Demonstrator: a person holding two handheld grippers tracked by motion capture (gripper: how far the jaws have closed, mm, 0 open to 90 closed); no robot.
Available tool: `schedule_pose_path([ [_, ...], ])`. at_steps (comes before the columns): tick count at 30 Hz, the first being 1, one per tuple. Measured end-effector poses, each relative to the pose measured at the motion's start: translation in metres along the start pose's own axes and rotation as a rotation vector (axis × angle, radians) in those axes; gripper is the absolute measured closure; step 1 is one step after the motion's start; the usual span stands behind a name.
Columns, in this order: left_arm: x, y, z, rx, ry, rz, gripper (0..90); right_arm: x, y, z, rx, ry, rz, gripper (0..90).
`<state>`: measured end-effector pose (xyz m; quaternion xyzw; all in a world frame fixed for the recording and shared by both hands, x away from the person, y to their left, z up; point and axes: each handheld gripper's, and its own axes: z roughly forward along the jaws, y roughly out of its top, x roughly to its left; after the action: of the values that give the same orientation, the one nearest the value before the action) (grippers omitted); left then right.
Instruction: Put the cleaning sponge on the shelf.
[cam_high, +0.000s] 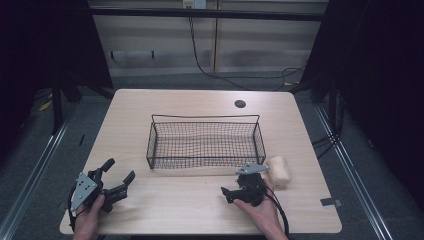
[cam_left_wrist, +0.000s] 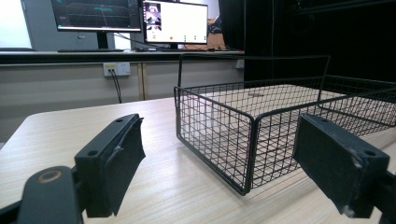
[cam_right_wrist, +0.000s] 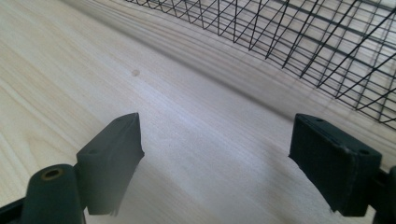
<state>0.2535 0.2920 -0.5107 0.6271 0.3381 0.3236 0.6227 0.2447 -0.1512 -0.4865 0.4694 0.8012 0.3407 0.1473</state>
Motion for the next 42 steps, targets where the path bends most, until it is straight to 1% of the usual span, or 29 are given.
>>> schedule_pose_path([
  [1,0.000,0.000,0.000,0.000,0.003,0.004,15.7,0.000,0.000,-0.001,-0.002,0.004,-0.003,16.9],
  [2,0.000,0.000,0.000,0.000,0.004,0.004,15.7,0.001,0.001,-0.002,-0.001,0.007,0.008,17.1],
  [3,0.000,0.000,0.000,0.000,0.004,0.004,15.7,0.000,0.001,-0.002,-0.001,0.007,0.005,17.2],
  [5,0.000,0.000,0.000,0.000,0.004,0.004,15.7,-0.002,0.002,-0.004,0.005,0.028,0.009,20.0],
  [6,0.000,0.000,0.000,0.000,0.004,0.004,15.7,-0.002,0.003,-0.005,0.010,0.030,0.019,21.0],
  [8,0.000,0.000,0.000,0.000,0.004,0.004,15.7,-0.003,0.003,-0.006,0.012,0.048,0.018,21.0],
  [9,0.000,0.000,0.000,0.000,0.004,0.004,15.7,-0.003,0.004,-0.006,0.015,0.050,0.022,21.0],
  [11,0.000,0.000,0.000,0.000,0.003,0.003,15.7,-0.004,0.005,-0.007,0.013,0.067,0.018,22.4],
  [13,0.000,0.000,0.000,0.000,0.004,0.004,15.7,-0.004,0.005,-0.009,-0.001,0.071,0.023,22.6],
  [15,0.000,0.000,0.000,0.000,0.004,0.004,15.7,-0.004,0.006,-0.010,-0.003,0.077,0.025,23.1],
  [17,0.000,0.000,0.000,0.000,0.004,0.004,15.7,-0.004,0.008,-0.014,-0.011,0.088,0.020,23.4],
  [18,0.000,0.000,0.000,0.000,0.004,0.004,15.7,-0.005,0.009,-0.015,-0.017,0.093,0.024,25.3],
  [19,0.000,0.000,0.000,0.000,0.004,0.004,15.7,-0.006,0.009,-0.016,-0.010,0.104,0.034,26.9],
  [20,0.000,0.000,0.000,0.000,0.004,0.004,15.7,-0.007,0.009,-0.017,-0.008,0.122,0.045,26.9],
  [21,0.000,0.000,0.000,-0.001,0.004,0.004,15.7,-0.007,0.009,-0.017,-0.009,0.127,0.050,27.0],
  [23,0.000,0.000,0.000,0.000,0.004,0.004,15.7,-0.008,0.010,-0.020,-0.016,0.123,0.047,27.0],
  [24,0.000,0.000,0.000,0.000,0.003,0.004,15.7,-0.009,0.011,-0.022,-0.012,0.132,0.057,27.1],
  [25,0.001,0.000,0.000,0.003,0.003,0.008,15.7,-0.010,0.012,-0.023,-0.018,0.135,0.059,27.0],
  [28,0.000,0.000,0.000,0.000,0.004,0.004,15.7,-0.015,0.013,-0.027,-0.017,0.144,0.069,27.1],
  [29,0.000,0.000,0.000,0.000,0.003,0.004,15.7,-0.016,0.013,-0.029,-0.017,0.146,0.081,27.0],
  [31,0.000,0.000,0.000,-0.001,0.004,0.004,15.7,-0.018,0.013,-0.031,-0.018,0.140,0.086,27.5],
  [33,0.000,0.000,0.000,0.000,0.004,0.004,15.7,-0.019,0.014,-0.034,-0.013,0.136,0.091,30.7],
  [34,0.000,0.000,0.000,0.000,0.004,0.004,15.7,-0.021,0.014,-0.036,-0.017,0.141,0.099,31.7],
  [37,0.000,0.000,0.000,0.000,0.004,0.004,15.7,-0.023,0.016,-0.039,-0.012,0.141,0.113,33.9],
  [39,0.000,0.000,0.000,0.000,0.004,0.003,15.7,-0.024,0.016,-0.042,-0.017,0.155,0.127,37.1],
  [41,0.000,0.000,0.000,0.000,0.004,0.004,15.7,-0.025,0.017,-0.045,-0.014,0.148,0.136,37.2],
  [42,0.000,0.000,0.000,-0.001,0.004,0.004,15.7,-0.026,0.017,-0.046,-0.018,0.153,0.139,37.9],
])
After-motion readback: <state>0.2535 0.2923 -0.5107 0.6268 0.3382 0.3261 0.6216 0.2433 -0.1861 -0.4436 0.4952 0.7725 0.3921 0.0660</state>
